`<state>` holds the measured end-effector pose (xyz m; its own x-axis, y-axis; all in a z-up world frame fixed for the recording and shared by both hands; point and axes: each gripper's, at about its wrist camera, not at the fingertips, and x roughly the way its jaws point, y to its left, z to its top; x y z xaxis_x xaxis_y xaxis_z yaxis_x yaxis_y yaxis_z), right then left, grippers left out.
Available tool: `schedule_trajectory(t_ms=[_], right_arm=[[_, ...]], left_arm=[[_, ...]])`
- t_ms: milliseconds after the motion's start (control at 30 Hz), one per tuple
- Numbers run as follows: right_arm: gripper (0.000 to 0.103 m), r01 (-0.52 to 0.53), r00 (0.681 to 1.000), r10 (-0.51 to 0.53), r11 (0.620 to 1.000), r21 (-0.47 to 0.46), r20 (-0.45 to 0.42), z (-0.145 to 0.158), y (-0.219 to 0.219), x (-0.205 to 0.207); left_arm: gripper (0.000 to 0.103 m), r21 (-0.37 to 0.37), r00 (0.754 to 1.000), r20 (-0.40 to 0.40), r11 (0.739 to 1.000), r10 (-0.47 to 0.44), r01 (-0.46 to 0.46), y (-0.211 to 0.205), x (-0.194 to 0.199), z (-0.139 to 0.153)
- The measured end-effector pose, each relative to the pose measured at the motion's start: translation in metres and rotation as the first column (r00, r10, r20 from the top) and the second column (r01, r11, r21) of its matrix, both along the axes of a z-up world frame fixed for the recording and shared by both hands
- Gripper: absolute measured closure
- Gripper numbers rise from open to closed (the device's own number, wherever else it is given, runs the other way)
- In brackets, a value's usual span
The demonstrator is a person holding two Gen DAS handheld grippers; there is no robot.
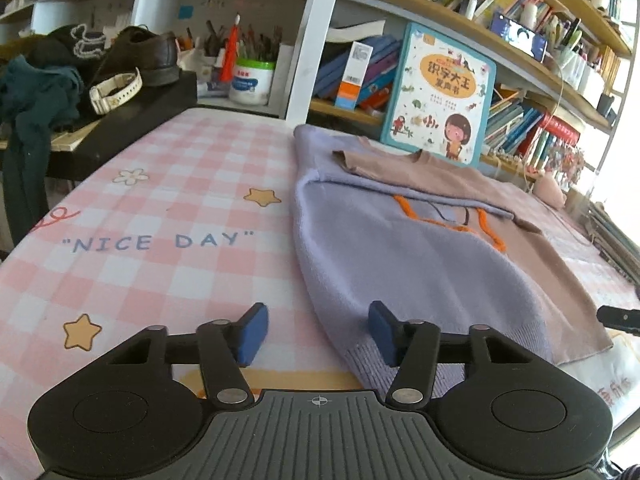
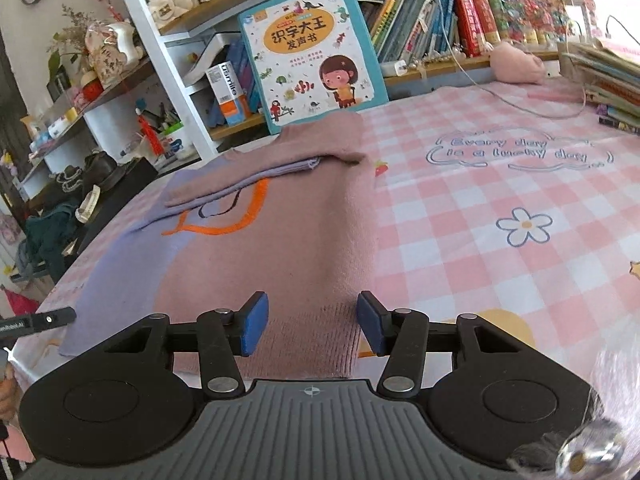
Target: Fold clothes
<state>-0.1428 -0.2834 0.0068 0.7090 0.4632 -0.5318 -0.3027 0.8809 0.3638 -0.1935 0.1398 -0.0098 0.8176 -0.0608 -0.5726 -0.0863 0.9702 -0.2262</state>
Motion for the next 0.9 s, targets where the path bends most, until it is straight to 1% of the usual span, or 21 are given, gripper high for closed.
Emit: schedule_trajectory(t_ms=[33, 100, 167, 200, 267, 333, 367, 400, 433, 467, 500, 600, 667, 867, 900], right_arm=[[0.055, 0.001, 1.0, -0.001, 1.0, 0.003, 0.001, 0.0, 0.0, 0.001], [0.057, 0.006, 1.0, -0.006, 1.0, 0.003, 0.005, -0.001, 0.0, 0.002], [0.061, 0.014, 1.0, -0.014, 1.0, 0.001, 0.008, -0.001, 0.0, 0.003], [0.063, 0.025, 1.0, -0.025, 1.0, -0.001, 0.006, -0.001, -0.002, 0.004], [0.063, 0.05, 0.999, -0.05, 0.999, -0.005, -0.003, -0.002, -0.006, 0.006], [0.063, 0.05, 0.999, -0.05, 0.999, -0.006, -0.007, -0.005, -0.007, 0.007], [0.063, 0.042, 0.999, -0.042, 0.999, -0.014, -0.003, -0.005, -0.005, 0.008], [0.07, 0.035, 0.999, -0.035, 0.999, -0.021, 0.0, -0.005, -0.003, 0.008], [0.085, 0.02, 1.0, -0.02, 1.0, -0.021, -0.003, -0.006, -0.001, 0.008], [0.09, 0.0, 1.0, 0.0, 1.0, -0.01, -0.012, -0.006, 0.001, 0.01], [0.092, -0.015, 1.0, 0.015, 1.0, 0.011, -0.011, -0.006, 0.002, 0.01], [0.092, -0.048, 0.998, 0.044, 0.997, 0.064, 0.053, 0.001, 0.002, 0.004], [0.092, -0.054, 0.996, 0.048, 0.995, 0.083, 0.071, 0.006, -0.002, 0.002], [0.092, -0.016, 0.999, 0.02, 0.993, 0.121, -0.032, -0.007, -0.012, 0.01], [0.089, -0.01, 0.999, 0.016, 0.992, 0.129, -0.047, -0.009, -0.014, 0.011]], left_arm=[[0.059, -0.008, 1.0, -0.003, 1.0, -0.005, 0.005, -0.001, 0.002, 0.0], [0.062, -0.049, 0.999, -0.005, 0.998, -0.031, 0.031, -0.003, 0.004, 0.0], [0.062, -0.068, 0.999, -0.005, 0.996, -0.052, 0.051, -0.008, 0.007, -0.001], [0.063, -0.057, 0.999, -0.005, 0.997, -0.053, 0.052, -0.011, 0.008, -0.001], [0.065, -0.036, 0.999, -0.006, 0.998, -0.051, 0.051, -0.016, 0.009, -0.001], [0.079, -0.054, 0.999, -0.008, 0.998, -0.044, 0.043, -0.015, 0.011, -0.002], [0.081, -0.072, 0.999, -0.01, 0.997, -0.04, 0.039, -0.013, 0.013, -0.002], [0.086, -0.093, 0.999, -0.009, 0.995, -0.039, 0.038, -0.012, 0.014, -0.002], [0.091, -0.113, 0.999, -0.008, 0.993, -0.038, 0.037, -0.011, 0.015, -0.002], [0.093, -0.133, 0.999, -0.007, 0.99, -0.037, 0.035, -0.009, 0.016, -0.001], [0.093, -0.136, 0.999, 0.01, 0.99, -0.04, 0.041, -0.011, 0.014, 0.002], [0.093, -0.136, 0.996, 0.058, 0.988, -0.069, 0.077, -0.016, 0.008, 0.014], [0.093, -0.146, 0.995, 0.06, 0.985, -0.084, 0.092, -0.016, 0.007, 0.016], [0.092, -0.158, 0.997, 0.021, 0.985, -0.069, 0.072, -0.011, 0.006, 0.008], [0.092, -0.16, 0.998, 0.014, 0.985, -0.067, 0.068, -0.011, 0.006, 0.007]])
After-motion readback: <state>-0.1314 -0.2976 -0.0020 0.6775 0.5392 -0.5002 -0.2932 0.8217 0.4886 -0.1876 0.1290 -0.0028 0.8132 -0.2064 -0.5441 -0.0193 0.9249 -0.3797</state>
